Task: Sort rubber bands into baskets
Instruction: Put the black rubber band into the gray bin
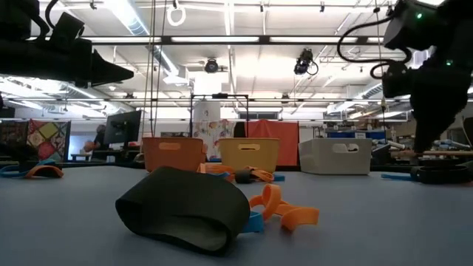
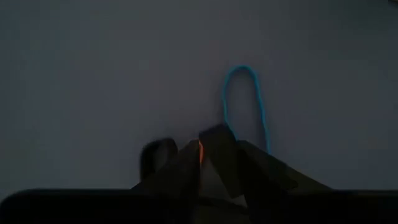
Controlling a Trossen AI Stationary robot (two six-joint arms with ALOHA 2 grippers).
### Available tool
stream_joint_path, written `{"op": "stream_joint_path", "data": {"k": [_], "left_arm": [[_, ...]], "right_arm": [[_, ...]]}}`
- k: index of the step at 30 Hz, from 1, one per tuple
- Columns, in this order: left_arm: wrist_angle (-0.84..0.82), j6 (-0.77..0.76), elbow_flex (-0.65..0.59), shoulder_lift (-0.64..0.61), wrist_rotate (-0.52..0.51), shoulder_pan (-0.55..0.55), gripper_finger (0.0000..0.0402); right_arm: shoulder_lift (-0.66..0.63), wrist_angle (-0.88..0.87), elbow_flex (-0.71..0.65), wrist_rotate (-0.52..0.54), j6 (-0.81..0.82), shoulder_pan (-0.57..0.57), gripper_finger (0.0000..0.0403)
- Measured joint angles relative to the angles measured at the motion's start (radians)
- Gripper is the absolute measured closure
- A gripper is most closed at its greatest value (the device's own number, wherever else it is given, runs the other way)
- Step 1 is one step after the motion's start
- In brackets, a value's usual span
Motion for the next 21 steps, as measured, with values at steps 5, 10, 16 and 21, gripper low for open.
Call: {"op": "stream_joint_path", "data": {"k": [5, 10, 16, 21], "left_arm": [[-0.001, 0.0, 0.0, 0.0, 0.0, 0.0, 0.0291], [-0.003, 0.0, 0.0, 0.0, 0.001, 0.0, 0.0291], [-0.006, 0.0, 0.0, 0.0, 0.001, 0.0, 0.0291], [-0.006, 0.0, 0.0, 0.0, 0.001, 0.0, 0.0291]], "right_arm": [[0.081, 0.007, 0.0, -0.004, -0.031, 0.018, 0.0257], [0.14, 0.008, 0.0, 0.025, -0.02, 0.027, 0.0218], [0.194, 0.012, 0.0, 0.028, -0.005, 0.027, 0.0193], [0.223, 0.017, 0.0, 0.042, 0.01, 0.027, 0.0225]]}}
